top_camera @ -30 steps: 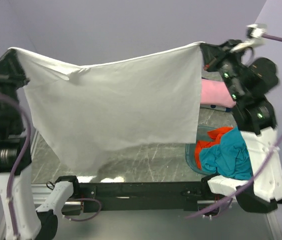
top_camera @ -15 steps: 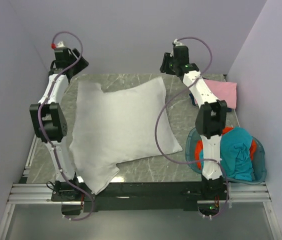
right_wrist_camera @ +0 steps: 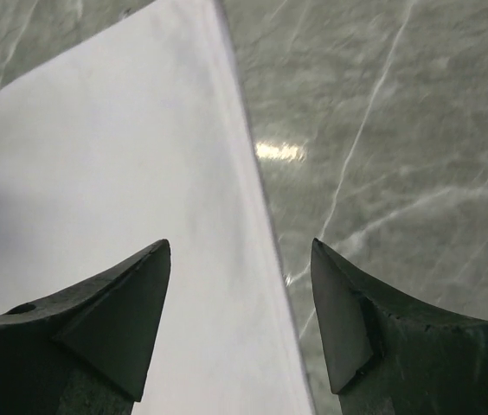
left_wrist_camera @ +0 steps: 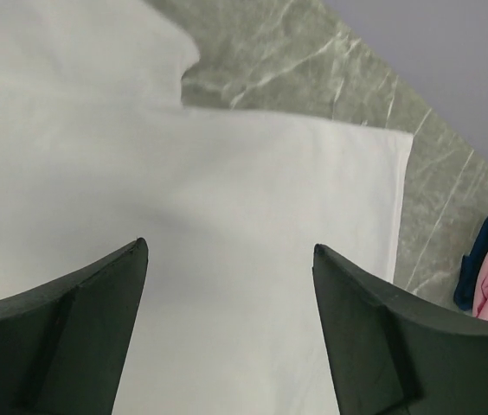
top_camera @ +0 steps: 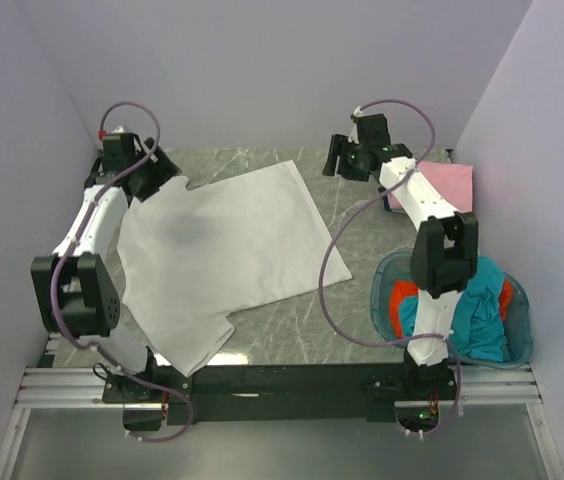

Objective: Fold and stack the t-shirts
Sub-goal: Flatten the tshirt out

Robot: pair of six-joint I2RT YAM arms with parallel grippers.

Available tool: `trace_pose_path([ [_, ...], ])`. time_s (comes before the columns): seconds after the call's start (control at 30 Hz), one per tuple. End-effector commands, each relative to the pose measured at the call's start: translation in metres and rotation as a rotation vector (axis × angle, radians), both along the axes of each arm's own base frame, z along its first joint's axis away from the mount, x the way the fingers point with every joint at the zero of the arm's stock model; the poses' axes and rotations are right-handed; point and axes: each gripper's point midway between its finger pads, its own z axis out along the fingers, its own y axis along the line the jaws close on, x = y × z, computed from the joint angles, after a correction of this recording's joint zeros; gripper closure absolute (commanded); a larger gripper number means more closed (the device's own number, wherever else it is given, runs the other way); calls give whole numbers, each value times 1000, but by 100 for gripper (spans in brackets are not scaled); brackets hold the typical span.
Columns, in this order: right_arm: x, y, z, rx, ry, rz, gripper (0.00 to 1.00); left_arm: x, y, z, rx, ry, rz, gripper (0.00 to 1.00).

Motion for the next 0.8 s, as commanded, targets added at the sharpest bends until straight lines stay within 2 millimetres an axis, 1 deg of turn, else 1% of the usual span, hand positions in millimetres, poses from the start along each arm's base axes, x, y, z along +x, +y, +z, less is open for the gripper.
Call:
trace_pose_path([
  [0.0, -37, 24, 20, 49, -8, 101, 28, -37, -3, -19, -25, 71, 22, 17],
  [0.03, -43, 27, 19, 54, 2, 112, 28, -45, -3, -24, -24, 86, 25, 17],
  [0.07, -53, 38, 25, 73, 0, 148, 28, -56, -2, -35, -20, 118, 31, 17],
  [0.1, -62, 42, 17, 78, 25, 165, 28, -64, -1, -32, -12, 111, 35, 16],
  [0.13, -67, 45, 15, 89, 36, 178, 28, -74, 0, -44, -4, 137, 43, 16],
  [0.17, -78, 53, 11, 98, 56, 202, 28, -79, 2, -45, 1, 137, 51, 16],
  [0.2, -84, 60, 8, 115, 71, 230, 28, -86, 2, -41, 7, 122, 54, 16],
  [0.23, -89, 64, 4, 117, 83, 241, 28, -94, 6, -52, 15, 147, 74, 16],
  [0.27, -96, 67, -4, 113, 103, 256, 28, -99, 7, -55, 19, 153, 81, 15],
  [0.3, -103, 76, -8, 112, 113, 283, 28, -103, 8, -56, 23, 153, 87, 15],
  [0.33, -106, 80, -12, 112, 123, 298, 28, -110, 9, -65, 22, 176, 96, 15],
  [0.37, -110, 83, -22, 105, 152, 313, 28, -113, 10, -70, 25, 189, 101, 14],
  [0.4, -115, 89, -27, 99, 170, 333, 28, -116, 10, -73, 25, 195, 103, 14],
  [0.43, -118, 91, -32, 94, 190, 342, 28, -122, 9, -83, 25, 217, 103, 14],
  [0.47, -118, 93, -41, 85, 208, 353, 28, -123, 10, -86, 29, 220, 105, 14],
  [0.53, -119, 92, -51, 67, 238, 348, 29, -127, 12, -97, 38, 244, 108, 14],
  [0.63, -118, 90, -67, 44, 272, 341, 29, -129, 14, -110, 54, 269, 100, 13],
  [0.67, -118, 88, -76, 28, 286, 332, 29, -129, 14, -115, 58, 276, 97, 13],
  [0.7, -117, 87, -79, 21, 290, 331, 29, -128, 17, -123, 60, 295, 101, 13],
  [0.77, -118, 84, -91, 4, 318, 322, 29, -128, 18, -133, 69, 321, 91, 13],
])
